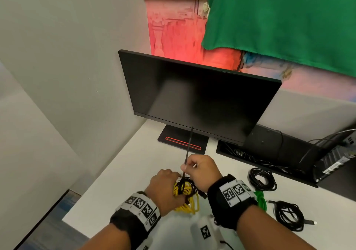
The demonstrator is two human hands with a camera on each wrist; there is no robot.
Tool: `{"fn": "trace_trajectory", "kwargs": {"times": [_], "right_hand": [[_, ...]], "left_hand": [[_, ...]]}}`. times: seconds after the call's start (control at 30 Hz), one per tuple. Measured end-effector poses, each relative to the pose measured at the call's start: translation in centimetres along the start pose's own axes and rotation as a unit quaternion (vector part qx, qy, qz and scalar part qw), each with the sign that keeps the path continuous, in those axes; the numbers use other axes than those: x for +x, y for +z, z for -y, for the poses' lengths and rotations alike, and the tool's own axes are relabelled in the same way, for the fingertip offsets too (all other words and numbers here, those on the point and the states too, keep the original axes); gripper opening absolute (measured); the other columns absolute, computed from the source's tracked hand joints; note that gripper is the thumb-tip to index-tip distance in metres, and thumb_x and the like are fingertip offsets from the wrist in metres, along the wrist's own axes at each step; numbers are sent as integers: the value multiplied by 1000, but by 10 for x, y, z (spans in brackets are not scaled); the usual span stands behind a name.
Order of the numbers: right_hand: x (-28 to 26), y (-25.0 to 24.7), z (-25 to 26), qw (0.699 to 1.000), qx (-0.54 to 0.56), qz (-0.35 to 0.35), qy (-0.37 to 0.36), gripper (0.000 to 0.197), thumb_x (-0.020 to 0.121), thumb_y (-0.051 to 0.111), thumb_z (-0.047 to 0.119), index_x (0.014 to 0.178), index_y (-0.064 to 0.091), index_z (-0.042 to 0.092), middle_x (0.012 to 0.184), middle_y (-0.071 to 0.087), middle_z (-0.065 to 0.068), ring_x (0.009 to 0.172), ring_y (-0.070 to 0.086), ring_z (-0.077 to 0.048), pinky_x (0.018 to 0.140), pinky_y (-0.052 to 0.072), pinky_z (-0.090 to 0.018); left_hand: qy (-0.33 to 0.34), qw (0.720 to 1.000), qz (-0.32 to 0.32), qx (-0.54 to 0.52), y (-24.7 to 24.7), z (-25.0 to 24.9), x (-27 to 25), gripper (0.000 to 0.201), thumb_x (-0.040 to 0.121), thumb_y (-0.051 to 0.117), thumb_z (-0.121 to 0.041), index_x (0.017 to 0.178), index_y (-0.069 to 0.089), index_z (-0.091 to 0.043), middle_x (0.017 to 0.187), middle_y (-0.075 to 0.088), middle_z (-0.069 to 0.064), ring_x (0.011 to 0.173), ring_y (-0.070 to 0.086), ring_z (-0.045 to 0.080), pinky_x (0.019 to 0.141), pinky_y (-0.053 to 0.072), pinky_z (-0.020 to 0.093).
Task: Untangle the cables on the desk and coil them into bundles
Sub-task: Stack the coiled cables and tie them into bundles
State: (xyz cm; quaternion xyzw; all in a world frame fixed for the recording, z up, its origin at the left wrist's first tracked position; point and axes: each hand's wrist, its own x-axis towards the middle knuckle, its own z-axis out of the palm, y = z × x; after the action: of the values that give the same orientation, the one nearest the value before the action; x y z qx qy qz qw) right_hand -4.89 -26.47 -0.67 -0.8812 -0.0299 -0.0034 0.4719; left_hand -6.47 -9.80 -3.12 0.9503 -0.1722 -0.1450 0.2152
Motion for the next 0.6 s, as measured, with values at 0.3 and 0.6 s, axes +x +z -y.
{"fn": "trace_trajectory", "kwargs": {"times": [0.3,0.6], "right_hand": [[-12,18,-4,997,65,18,36,25,87,72,18,66,62,28,64,61,10,59,56,-9,66,52,-31],[-33,8,-45,978,25,103,177,18,97,58,19,81,66,14,75,64,4,52,60,-11,55,48,-16]], "left_hand": [[-48,999,14,-4,-11,32,23,58,68,66,-63,120,59,-39,106,62,-5,104,57,18,89,49,36],[-38,997,-19,61,-8,75,54,60,88,62,-45,144,43,-31,150,38,-3,141,27,22,116,21,33]]}}
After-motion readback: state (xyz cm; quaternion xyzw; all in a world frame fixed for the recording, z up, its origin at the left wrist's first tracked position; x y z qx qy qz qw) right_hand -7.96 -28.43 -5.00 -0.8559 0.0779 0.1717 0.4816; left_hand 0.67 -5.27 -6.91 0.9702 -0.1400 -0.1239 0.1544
